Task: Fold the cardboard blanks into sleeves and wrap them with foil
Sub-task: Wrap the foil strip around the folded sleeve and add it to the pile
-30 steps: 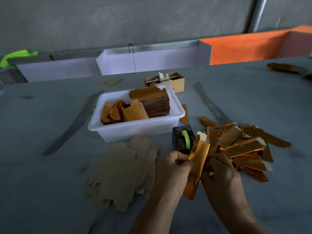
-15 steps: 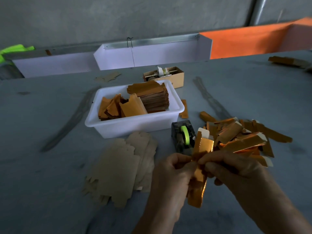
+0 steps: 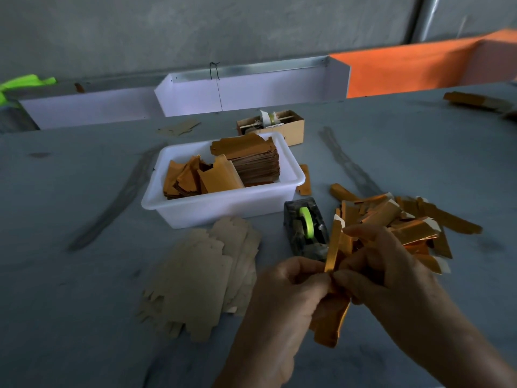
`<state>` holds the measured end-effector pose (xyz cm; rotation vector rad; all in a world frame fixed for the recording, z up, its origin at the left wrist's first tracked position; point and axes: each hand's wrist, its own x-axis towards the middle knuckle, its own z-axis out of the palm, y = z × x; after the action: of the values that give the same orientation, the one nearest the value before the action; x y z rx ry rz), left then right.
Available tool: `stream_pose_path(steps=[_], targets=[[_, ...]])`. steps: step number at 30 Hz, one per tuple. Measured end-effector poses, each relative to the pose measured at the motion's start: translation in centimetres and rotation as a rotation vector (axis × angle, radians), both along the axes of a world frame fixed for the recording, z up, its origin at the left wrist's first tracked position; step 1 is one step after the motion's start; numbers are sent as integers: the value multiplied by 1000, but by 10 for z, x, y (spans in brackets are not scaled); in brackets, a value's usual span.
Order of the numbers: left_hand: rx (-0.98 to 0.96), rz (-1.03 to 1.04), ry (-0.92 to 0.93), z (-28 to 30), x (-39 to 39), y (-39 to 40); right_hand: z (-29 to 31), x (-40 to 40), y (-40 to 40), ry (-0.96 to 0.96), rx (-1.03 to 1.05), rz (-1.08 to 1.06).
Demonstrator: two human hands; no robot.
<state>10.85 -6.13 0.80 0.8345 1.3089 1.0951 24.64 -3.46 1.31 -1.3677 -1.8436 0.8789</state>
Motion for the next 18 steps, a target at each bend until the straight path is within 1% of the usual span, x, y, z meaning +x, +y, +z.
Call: stream_pose_path(steps=[3,8,10,12,14,16,17,18], targets=[[18,-11,29,-1,0,-2,-1,-3,-1,-40,24,-31],[70,106,64,-12,3,-2,-4,-8,-3,-136,66,-70],[116,162,127,-15,8,-2,-3,-11,-5,-177,78,-97],[239,240,303,-21,14,-3,-1,-13,-7,-223,103,-140],[423,304,522,-25,20,-6,1,-16,-8,-251,134,-175],[592,319,750,-27,22,-5,4,-17,-8,-256,138,-194],[634,332,833,-26,22,-5,5,-17,-8,-254,131,-201],[662,356,868,-28,21,-5,6,-18,-8,-260,129,-206]])
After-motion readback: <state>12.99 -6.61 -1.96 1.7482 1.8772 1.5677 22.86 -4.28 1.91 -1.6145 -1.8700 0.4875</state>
